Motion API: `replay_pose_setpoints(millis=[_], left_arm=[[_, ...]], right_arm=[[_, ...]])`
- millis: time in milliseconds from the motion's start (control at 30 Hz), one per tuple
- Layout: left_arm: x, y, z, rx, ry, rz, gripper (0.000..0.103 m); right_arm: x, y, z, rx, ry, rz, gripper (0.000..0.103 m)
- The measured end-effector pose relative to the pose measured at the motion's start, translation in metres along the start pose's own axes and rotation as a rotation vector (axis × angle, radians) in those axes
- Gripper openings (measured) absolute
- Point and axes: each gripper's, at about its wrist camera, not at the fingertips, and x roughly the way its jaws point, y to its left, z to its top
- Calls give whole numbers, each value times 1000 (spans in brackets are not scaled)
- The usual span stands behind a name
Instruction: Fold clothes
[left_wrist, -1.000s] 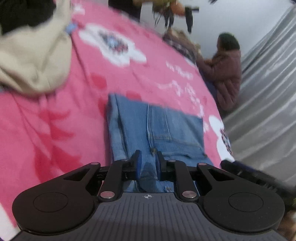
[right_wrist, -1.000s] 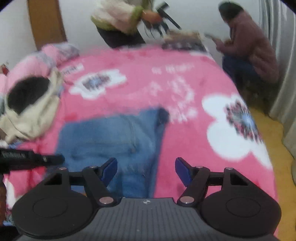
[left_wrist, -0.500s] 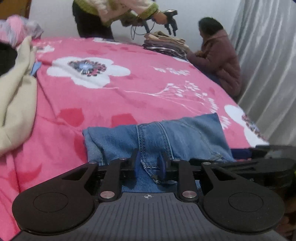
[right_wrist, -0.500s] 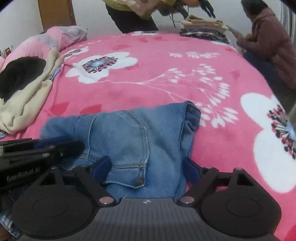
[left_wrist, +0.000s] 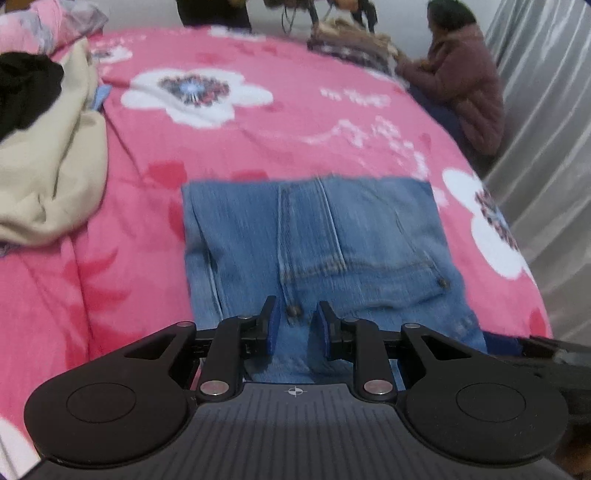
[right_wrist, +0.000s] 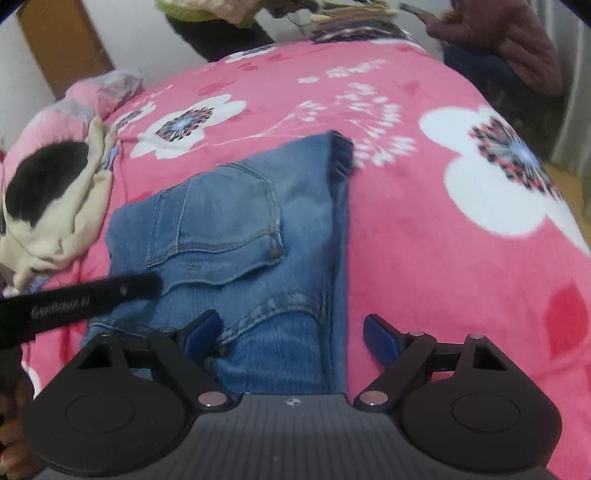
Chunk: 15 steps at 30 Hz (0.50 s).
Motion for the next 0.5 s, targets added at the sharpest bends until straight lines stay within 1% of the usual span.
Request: replay_pose_setpoints(millis=[100, 200, 267, 500], left_arm=[[-2, 3, -3, -35, 9, -2, 23], [-2, 9, -4, -82, 17, -21, 23], [-1, 12, -4, -109, 19, -34, 23], [-4, 7, -5, -79, 6, -24, 23]], right_arm=[[-3, 4, -1, -6, 6, -16, 87], [-3, 15, -3, -62, -9, -60, 87], [-2, 19, -3, -83, -13, -81, 90], [-3, 12, -6, -54, -24, -71, 92]])
